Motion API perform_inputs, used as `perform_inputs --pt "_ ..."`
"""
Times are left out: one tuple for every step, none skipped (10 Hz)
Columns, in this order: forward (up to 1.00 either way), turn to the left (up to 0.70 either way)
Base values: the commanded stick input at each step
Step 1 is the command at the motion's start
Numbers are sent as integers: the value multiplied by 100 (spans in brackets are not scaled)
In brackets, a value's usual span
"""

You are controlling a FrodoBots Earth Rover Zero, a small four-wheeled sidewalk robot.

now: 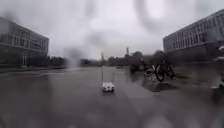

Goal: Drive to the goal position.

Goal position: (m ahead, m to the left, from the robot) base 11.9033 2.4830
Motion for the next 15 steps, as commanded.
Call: perform_inputs --pt "100 0" --pt "100 0" --pt "100 0" --pt "100 0" --pt "100 0" --pt "100 0" --pt "100 0" --pt "100 0" --pt "100 0" --pt "100 0" --pt "100 0" --pt "100 0" --pt "100 0" --pt "100 0" --pt "100 0"
